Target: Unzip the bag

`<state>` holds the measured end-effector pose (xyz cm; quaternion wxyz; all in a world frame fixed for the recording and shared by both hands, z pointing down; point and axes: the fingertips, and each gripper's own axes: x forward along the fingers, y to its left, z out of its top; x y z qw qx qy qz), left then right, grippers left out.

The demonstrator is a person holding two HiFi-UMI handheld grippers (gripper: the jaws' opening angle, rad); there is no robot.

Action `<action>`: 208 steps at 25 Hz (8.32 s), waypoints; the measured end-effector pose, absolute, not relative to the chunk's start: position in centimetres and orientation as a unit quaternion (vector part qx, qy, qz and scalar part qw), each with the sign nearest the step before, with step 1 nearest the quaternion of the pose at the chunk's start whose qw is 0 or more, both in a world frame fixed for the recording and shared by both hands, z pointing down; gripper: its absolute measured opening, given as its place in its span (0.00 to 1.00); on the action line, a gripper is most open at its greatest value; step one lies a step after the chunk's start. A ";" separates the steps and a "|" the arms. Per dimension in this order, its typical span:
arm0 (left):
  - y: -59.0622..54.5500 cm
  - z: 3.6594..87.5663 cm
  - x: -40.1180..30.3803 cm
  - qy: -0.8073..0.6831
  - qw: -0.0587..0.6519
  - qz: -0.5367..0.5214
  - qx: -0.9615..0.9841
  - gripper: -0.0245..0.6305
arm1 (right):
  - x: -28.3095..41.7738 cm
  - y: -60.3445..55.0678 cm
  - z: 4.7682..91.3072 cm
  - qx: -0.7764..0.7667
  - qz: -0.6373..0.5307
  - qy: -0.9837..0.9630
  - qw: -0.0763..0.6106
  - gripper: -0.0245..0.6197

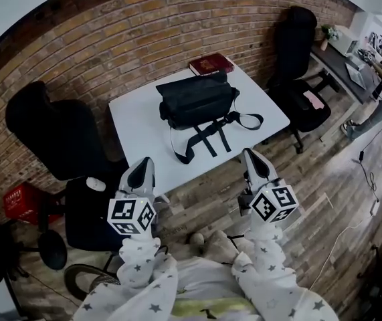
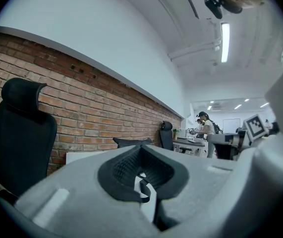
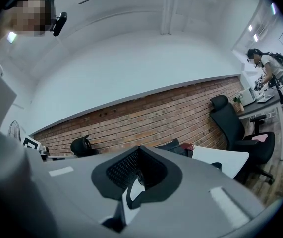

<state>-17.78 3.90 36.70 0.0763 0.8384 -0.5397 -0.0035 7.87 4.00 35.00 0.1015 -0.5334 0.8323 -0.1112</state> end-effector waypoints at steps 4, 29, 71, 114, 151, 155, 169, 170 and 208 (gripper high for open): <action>2.6 37.6 -17.8 -0.540 0.087 0.003 0.837 0.04 | 7.3 2.3 35.6 -0.528 -0.117 0.835 0.097 0.05; -13.3 40.0 -17.1 -0.624 0.128 -0.005 0.771 0.04 | 4.8 -18.8 37.8 -0.385 -0.174 0.902 0.087 0.05; -26.2 46.1 -14.9 -0.517 0.183 0.036 0.835 0.31 | -12.1 -21.0 53.3 -0.189 -0.216 0.947 -0.145 0.23; -26.4 47.4 -12.8 -0.476 0.187 0.042 0.858 0.28 | -10.1 -20.9 53.4 -0.303 -0.082 0.913 -0.262 0.07; -26.3 47.5 -13.7 -0.539 0.155 0.061 0.826 0.25 | -6.7 -22.4 52.8 -0.287 -0.047 0.907 -0.305 0.07; -26.4 47.7 -13.9 -0.543 0.155 0.061 0.823 0.24 | -6.2 -22.9 53.0 -0.298 -0.046 0.902 -0.308 0.06; -26.4 47.6 -14.0 -0.557 0.156 0.056 0.814 0.25 | -0.6 -24.5 52.6 -0.349 -0.059 0.882 -0.313 0.06; -26.4 47.6 -14.0 -0.557 0.156 0.055 0.814 0.25 | -0.3 -24.6 52.6 -0.351 -0.059 0.880 -0.313 0.06; -26.3 47.5 -14.1 -0.581 0.150 0.051 0.798 0.25 | 6.4 -26.2 51.9 -0.411 -0.039 0.850 -0.328 0.06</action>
